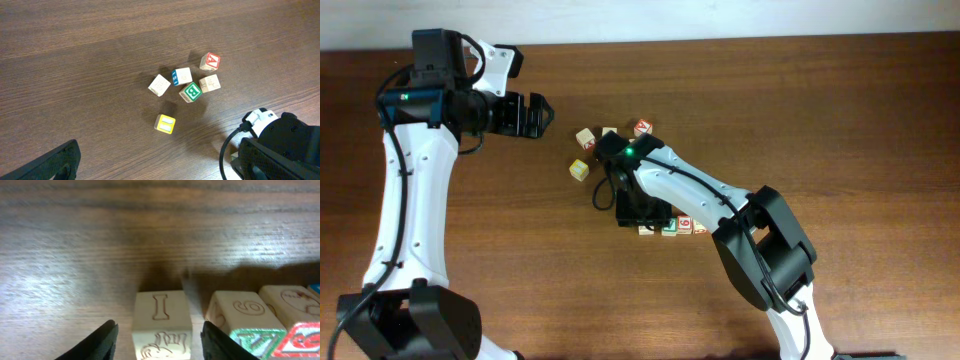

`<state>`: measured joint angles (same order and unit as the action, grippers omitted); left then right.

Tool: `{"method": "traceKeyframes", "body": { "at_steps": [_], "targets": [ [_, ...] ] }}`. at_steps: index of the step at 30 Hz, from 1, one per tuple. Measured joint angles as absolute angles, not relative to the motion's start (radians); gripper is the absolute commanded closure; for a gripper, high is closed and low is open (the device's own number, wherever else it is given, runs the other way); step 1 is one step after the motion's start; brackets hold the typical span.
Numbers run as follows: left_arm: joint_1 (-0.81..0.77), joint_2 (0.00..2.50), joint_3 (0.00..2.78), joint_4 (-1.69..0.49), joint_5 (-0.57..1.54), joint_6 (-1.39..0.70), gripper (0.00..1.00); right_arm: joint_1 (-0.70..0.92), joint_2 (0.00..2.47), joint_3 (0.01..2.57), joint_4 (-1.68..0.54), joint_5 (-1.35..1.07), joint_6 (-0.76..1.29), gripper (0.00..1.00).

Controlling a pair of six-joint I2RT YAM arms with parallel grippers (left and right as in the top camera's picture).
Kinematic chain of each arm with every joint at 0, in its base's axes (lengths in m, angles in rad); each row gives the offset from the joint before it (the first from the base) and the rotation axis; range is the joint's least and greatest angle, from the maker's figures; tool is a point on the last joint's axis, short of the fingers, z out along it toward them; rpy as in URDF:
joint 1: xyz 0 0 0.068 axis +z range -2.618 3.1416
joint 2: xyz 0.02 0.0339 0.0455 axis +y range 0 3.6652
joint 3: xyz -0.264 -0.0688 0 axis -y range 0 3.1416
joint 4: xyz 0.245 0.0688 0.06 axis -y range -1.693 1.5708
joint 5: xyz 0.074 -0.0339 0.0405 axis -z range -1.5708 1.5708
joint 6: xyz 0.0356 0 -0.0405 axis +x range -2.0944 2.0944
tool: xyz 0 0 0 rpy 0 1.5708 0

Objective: Rotate 5 blocks

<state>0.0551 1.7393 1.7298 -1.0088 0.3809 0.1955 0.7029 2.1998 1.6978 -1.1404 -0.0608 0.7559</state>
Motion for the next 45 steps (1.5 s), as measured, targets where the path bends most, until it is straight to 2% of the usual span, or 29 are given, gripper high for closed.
{"method": "traceKeyframes", "body": {
  "at_steps": [5,15,21,36,45],
  "targets": [
    [0.055,1.739,1.73,-1.008,0.381,0.196,0.01,0.679,2.2,1.812,-1.136,-0.056,0.666,0.45],
    [0.055,1.739,1.73,-1.008,0.381,0.196,0.01,0.585,2.206,1.885,-0.737,0.041,0.516,0.45],
    [0.055,1.739,1.73,-1.008,0.381,0.196,0.01,0.585,2.247,1.885,-0.696,0.068,0.507,0.45],
    [0.055,1.739,1.73,-1.008,0.381,0.196,0.01,0.59,2.347,1.885,-0.551,0.001,0.225,0.45],
    [0.055,1.739,1.73,-1.008,0.381,0.196,0.01,0.62,2.347,1.884,-0.552,-0.009,0.206,0.46]
  ]
}}
